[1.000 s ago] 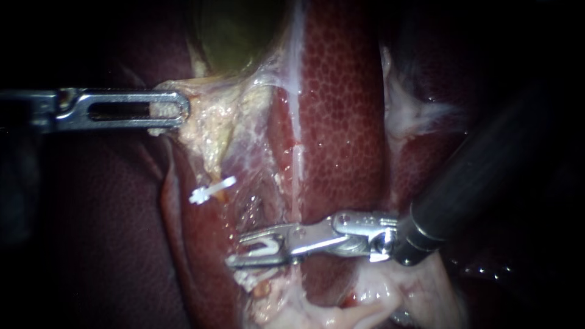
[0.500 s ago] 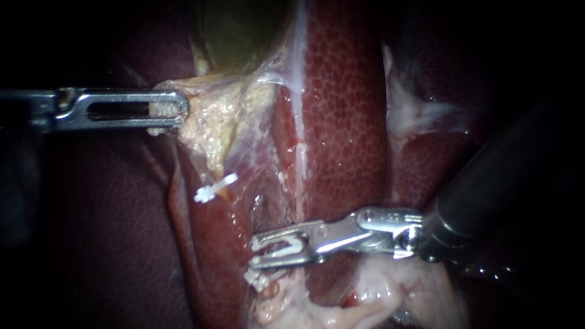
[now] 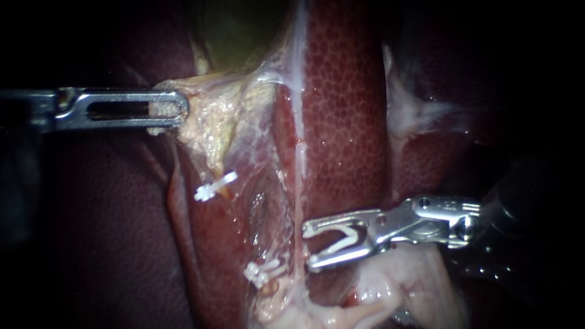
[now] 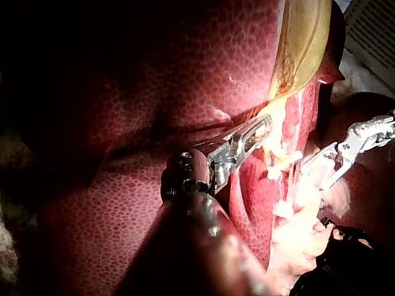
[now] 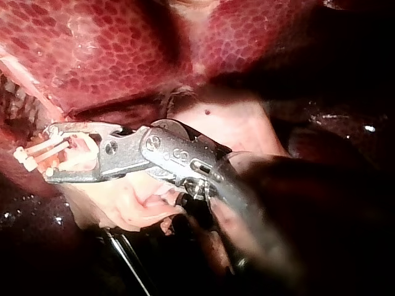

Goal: Clipping first clip right tube

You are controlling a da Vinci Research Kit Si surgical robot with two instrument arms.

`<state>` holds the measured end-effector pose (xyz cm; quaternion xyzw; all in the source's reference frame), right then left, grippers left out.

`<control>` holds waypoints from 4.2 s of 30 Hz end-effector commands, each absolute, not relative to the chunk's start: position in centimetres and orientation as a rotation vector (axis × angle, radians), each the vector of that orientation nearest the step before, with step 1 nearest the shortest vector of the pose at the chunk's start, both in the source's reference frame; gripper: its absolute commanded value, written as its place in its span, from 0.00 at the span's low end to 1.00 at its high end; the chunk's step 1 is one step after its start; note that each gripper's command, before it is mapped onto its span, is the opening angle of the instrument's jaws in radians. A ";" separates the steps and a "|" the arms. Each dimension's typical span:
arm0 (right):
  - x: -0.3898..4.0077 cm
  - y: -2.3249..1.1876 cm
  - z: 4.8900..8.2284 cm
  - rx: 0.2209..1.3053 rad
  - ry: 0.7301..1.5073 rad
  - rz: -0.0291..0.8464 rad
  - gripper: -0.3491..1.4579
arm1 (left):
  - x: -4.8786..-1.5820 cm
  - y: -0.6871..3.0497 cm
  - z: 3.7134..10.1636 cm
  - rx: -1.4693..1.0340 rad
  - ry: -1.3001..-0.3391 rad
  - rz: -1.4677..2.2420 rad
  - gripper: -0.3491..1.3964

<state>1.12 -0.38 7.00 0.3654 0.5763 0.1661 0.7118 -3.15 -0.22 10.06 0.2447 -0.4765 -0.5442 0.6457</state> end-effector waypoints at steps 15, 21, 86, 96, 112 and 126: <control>1.06 -0.29 7.16 0.769 1.272 0.403 0.50 | -3.15 -0.22 10.05 0.557 -1.084 -1.239 0.00; 1.18 -0.33 7.27 0.739 1.266 0.430 0.52 | -3.15 -0.22 10.05 0.557 -1.084 -1.239 0.00; 1.72 -0.85 7.69 0.831 1.264 0.343 0.34 | -3.15 -0.23 10.05 0.556 -1.084 -1.239 0.00; 1.71 -0.85 7.70 0.832 1.264 0.341 0.30 | -3.15 -0.23 10.05 0.556 -1.084 -1.239 0.00; 1.70 -0.83 7.71 0.840 1.265 0.335 0.13 | -3.15 -0.23 10.05 0.556 -1.084 -1.239 0.00; 1.67 -0.75 7.64 0.871 1.202 0.330 0.00 | -3.15 -0.23 10.05 0.556 -1.081 -1.239 0.00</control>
